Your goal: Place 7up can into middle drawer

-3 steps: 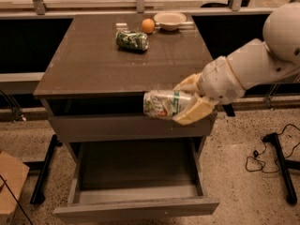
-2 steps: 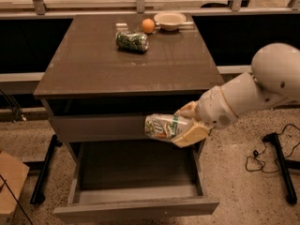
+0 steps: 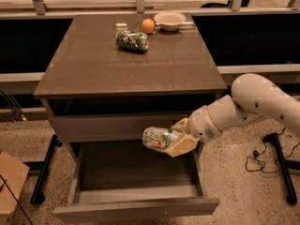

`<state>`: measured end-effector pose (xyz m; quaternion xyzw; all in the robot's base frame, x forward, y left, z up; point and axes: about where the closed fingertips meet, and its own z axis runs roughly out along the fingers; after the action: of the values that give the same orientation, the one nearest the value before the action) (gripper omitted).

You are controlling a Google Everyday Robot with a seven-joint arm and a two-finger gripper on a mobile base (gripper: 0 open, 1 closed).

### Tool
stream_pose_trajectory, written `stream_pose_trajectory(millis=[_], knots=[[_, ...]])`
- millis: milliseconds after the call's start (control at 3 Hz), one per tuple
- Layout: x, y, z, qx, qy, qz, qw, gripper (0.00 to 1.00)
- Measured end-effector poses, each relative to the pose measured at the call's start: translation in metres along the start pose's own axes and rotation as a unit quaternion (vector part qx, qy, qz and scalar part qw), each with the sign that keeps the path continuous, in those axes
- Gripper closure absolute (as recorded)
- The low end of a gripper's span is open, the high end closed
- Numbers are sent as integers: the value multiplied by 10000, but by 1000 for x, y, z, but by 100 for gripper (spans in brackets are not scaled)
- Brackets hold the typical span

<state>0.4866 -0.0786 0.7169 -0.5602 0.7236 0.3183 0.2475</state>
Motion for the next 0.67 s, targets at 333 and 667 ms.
stream_pose_trajectory(millis=[333, 667], knots=[[1, -4, 6, 33, 194, 43, 9998, 100], [23, -7, 30, 8, 366, 226, 9991, 100]])
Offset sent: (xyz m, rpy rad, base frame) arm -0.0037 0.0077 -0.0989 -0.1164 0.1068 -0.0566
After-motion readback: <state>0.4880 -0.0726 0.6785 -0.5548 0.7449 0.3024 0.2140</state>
